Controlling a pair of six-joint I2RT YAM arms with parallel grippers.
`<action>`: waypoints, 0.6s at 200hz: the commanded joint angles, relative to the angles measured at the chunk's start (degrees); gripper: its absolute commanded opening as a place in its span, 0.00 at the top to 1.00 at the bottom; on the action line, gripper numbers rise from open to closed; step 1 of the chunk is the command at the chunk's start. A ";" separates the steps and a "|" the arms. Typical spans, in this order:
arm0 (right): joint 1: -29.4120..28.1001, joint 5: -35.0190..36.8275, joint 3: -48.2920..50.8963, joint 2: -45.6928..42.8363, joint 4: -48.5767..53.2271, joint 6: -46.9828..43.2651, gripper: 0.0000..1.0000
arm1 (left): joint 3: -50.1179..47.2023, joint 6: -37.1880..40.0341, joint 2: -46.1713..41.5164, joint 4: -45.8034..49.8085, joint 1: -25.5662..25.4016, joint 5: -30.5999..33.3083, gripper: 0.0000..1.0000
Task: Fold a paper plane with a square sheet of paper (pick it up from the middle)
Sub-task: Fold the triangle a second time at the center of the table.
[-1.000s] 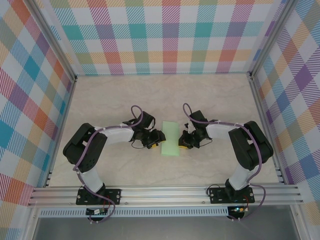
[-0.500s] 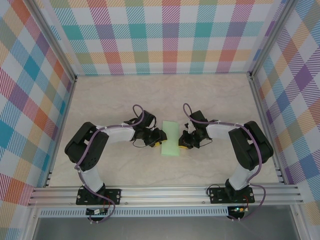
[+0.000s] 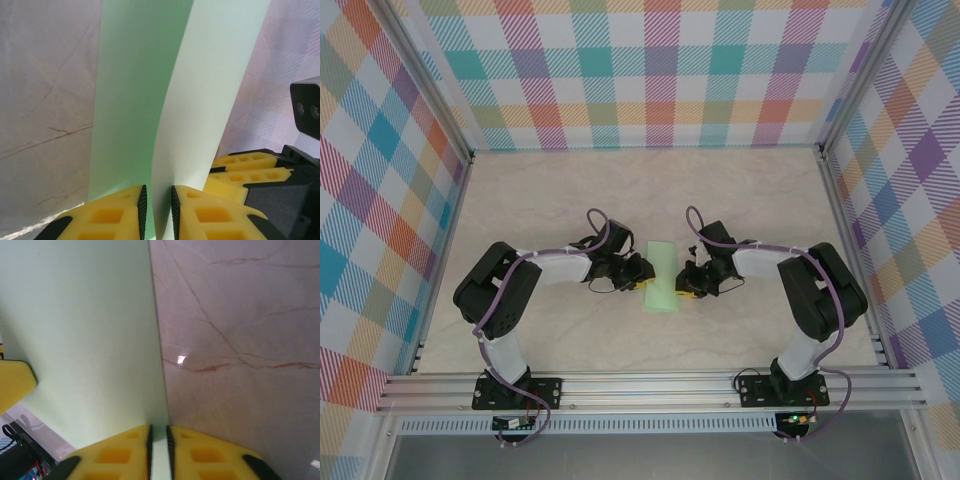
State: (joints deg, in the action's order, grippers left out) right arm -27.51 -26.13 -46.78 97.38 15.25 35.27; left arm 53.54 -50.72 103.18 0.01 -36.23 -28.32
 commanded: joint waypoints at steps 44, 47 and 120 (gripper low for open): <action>-1.59 8.90 4.25 -12.56 1.59 -0.64 0.60 | 2.88 1.04 -0.13 0.71 0.61 -1.05 0.86; -1.58 9.17 4.44 -12.83 1.70 -0.56 0.60 | 3.18 1.33 -0.09 1.02 0.63 -1.13 0.86; -1.67 9.44 5.73 -13.17 0.95 0.68 0.60 | 3.92 2.59 -0.19 0.12 1.73 -2.99 0.77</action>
State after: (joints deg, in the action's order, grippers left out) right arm -28.62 -16.91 -41.54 84.16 15.97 35.40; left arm 56.40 -49.67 103.18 0.38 -35.42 -29.30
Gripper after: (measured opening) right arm 0.404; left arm 0.236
